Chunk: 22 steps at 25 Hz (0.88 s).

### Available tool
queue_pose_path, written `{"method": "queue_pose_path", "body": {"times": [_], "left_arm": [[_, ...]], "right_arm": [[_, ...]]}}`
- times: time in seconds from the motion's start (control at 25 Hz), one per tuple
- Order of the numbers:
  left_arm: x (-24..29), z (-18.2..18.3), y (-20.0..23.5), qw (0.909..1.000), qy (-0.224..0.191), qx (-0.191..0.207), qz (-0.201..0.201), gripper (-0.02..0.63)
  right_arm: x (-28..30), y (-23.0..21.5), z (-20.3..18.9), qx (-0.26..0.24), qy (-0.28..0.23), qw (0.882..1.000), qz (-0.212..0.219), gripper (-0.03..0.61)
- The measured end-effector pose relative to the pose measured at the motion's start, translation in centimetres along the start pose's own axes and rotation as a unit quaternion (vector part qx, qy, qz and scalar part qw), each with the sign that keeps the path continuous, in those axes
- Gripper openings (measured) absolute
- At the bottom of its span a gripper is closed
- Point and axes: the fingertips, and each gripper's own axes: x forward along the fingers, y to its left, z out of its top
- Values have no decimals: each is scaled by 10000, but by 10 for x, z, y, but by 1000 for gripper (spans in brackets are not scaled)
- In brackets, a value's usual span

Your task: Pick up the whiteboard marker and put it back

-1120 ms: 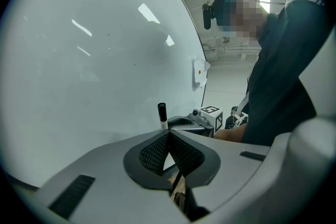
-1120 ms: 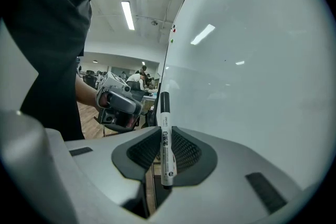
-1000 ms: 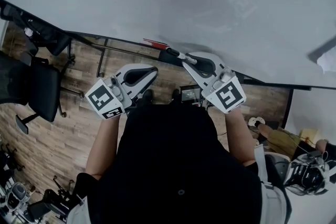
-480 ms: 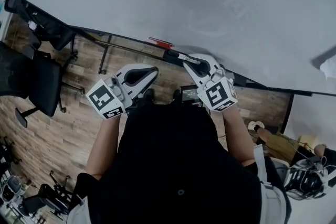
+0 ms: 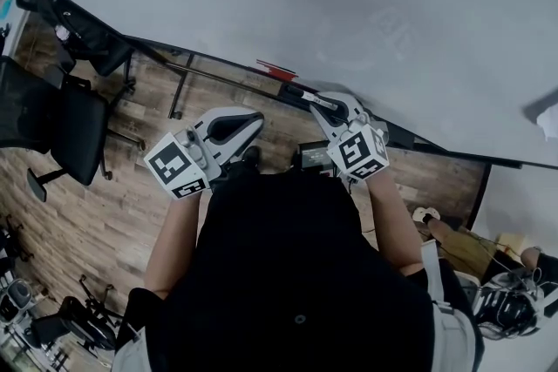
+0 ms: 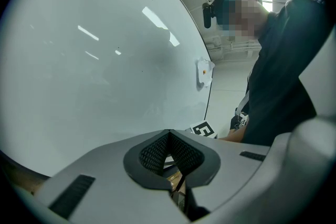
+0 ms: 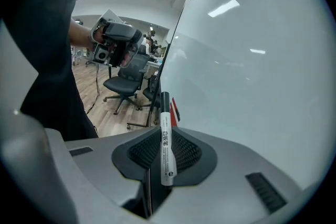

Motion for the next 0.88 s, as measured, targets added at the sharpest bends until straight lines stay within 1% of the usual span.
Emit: {"method": "queue_pose_path", "body": {"times": [0.6, 0.88], "left_arm": [[-21, 3, -4, 9998, 81, 114, 174, 12], [-32, -3, -4, 9996, 94, 65, 271, 12]], "right_arm": [[30, 21, -44, 123, 525, 9982, 245, 72], [45, 23, -63, 154, 799, 9963, 275, 73]]}}
